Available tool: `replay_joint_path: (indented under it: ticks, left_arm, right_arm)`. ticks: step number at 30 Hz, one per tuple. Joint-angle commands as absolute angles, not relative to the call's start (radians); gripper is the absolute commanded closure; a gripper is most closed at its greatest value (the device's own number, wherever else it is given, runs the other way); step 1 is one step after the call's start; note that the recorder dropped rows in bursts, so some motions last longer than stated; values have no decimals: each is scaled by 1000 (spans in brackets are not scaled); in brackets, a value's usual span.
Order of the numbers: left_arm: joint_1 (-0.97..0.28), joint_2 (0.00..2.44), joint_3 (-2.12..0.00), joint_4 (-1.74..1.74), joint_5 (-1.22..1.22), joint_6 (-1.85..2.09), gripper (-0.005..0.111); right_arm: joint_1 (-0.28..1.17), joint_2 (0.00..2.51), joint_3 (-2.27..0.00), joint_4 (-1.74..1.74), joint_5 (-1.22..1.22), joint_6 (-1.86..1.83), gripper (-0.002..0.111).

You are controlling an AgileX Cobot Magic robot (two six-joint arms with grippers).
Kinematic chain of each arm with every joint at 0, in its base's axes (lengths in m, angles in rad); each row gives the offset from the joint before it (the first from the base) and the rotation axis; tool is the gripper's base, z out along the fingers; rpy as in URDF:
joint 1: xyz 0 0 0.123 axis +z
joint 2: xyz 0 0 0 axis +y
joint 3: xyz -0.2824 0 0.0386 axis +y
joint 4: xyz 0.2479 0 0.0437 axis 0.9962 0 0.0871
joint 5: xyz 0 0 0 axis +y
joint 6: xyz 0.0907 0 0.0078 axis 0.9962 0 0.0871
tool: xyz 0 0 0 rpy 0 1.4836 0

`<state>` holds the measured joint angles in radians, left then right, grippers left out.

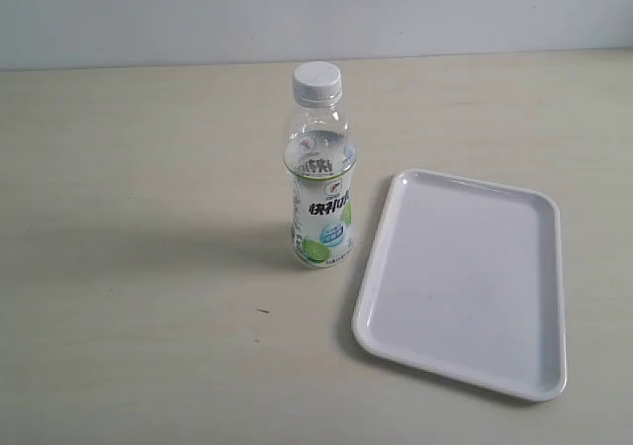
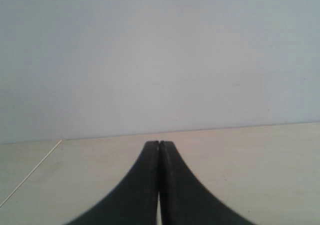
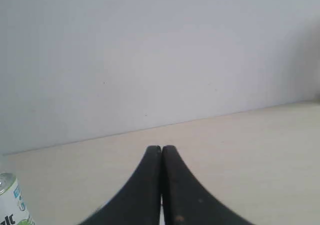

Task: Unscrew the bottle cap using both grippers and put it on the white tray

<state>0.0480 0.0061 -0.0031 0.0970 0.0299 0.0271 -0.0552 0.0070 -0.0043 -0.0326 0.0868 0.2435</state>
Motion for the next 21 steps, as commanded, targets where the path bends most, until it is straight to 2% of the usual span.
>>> replay_joint_path:
  ticks: [1, 21]
  left_arm:
    - [43, 0, 0, 98, 29, 23, 107]
    - [43, 0, 0, 98, 29, 23, 107]
  right_arm:
    - [-60, 0, 0, -32, 73, 237, 108]
    - [-60, 0, 0, -32, 83, 237, 108]
